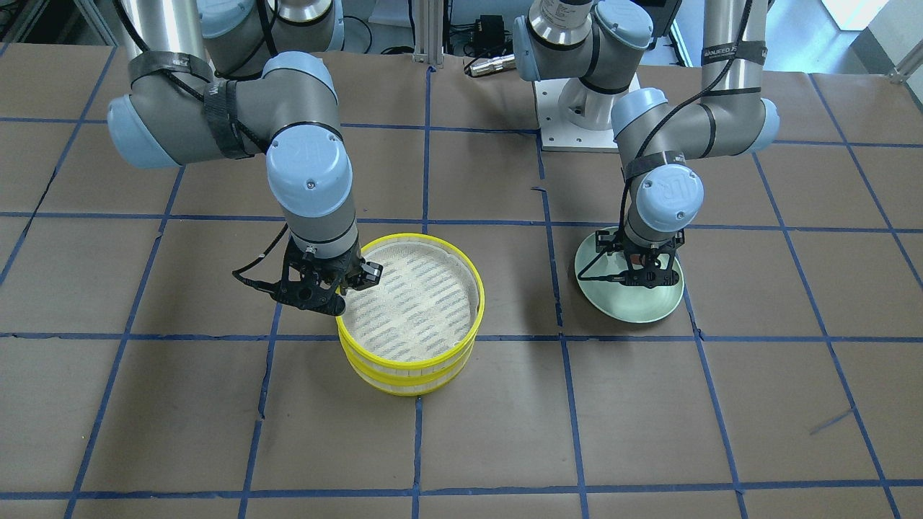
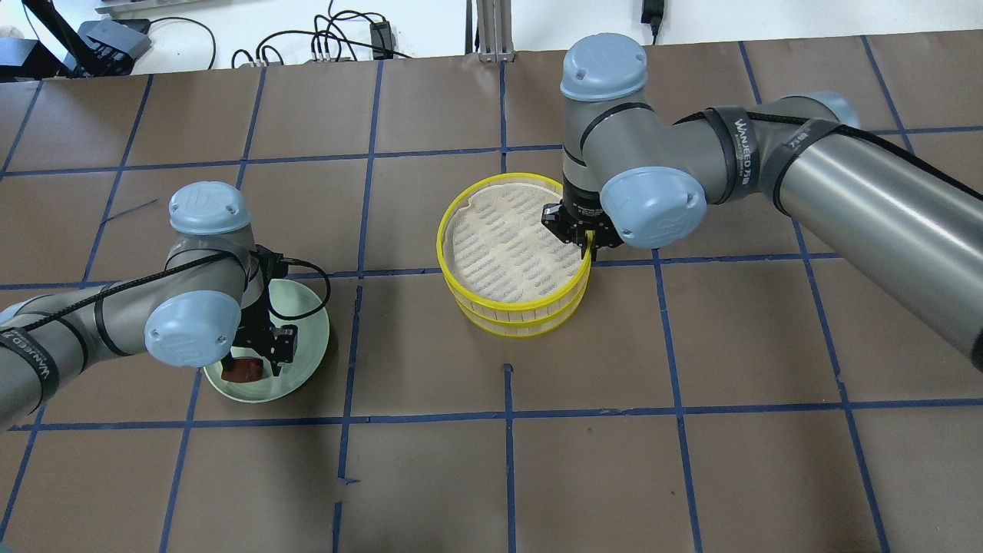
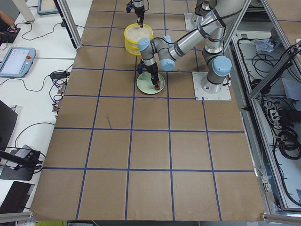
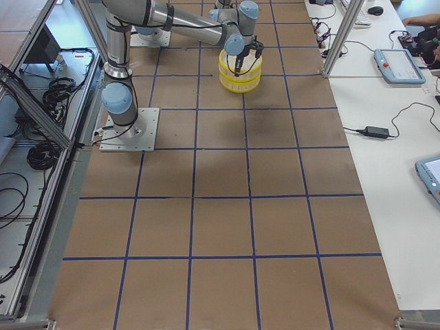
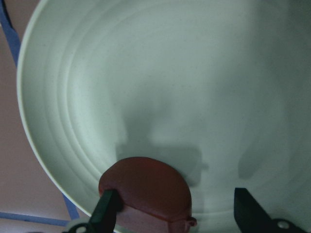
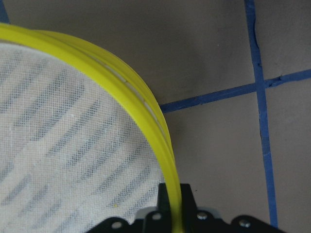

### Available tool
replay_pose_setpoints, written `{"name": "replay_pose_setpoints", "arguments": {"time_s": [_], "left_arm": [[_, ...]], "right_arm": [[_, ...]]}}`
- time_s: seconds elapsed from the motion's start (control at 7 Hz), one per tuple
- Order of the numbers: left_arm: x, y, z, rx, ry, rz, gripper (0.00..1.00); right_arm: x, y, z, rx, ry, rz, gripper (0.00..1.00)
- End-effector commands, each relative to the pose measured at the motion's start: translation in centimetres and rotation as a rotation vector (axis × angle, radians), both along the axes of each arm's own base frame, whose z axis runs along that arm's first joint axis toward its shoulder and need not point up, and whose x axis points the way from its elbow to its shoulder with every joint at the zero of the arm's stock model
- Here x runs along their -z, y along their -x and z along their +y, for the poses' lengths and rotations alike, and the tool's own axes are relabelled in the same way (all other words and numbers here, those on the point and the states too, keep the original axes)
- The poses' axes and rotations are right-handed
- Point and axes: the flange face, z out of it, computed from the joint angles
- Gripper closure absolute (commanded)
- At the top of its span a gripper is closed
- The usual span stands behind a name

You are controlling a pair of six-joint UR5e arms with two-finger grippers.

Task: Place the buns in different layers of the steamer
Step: 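Grasp brown bun on green plate with left gripper and lift it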

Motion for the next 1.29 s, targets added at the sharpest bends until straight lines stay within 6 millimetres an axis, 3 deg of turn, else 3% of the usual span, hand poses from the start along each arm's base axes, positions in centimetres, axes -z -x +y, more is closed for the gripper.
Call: {"name": "replay_pose_setpoints", "arguments": {"time_s": [0.0, 0.14, 0.43, 0.71, 0.86, 1.14], "left_arm": [[-1.6, -0.3, -1.9, -0.004, 0.084, -0.012, 0.89], [-3.6, -0.3, -3.3, 0.003, 0.142, -0.015, 0.94], [-7.8, 1.8, -6.2, 0.019, 0.244, 0.009, 0.98], [-13.1, 3.3, -8.8, -0.046, 0.306, 0.182, 0.98], [-15.7, 4.0, -10.2, -0.159, 0.334, 0.250, 0.98], [-17.0, 4.9, -10.9, -0.233, 0.358, 0.338, 0.98]], "right_arm": [[0.2, 0.1, 0.1, 0.002, -0.006, -0.003, 0.89], [0.1, 0.1, 0.0, 0.001, 0.000, -0.001, 0.89], [-0.3, 0.1, -0.3, 0.000, 0.029, -0.002, 0.89], [0.0, 0.1, -0.2, 0.000, 0.023, 0.000, 0.85], [0.1, 0.1, -0.1, 0.001, 0.020, 0.002, 0.74], [0.1, 0.1, -0.1, 0.015, 0.018, 0.005, 0.46]]}}
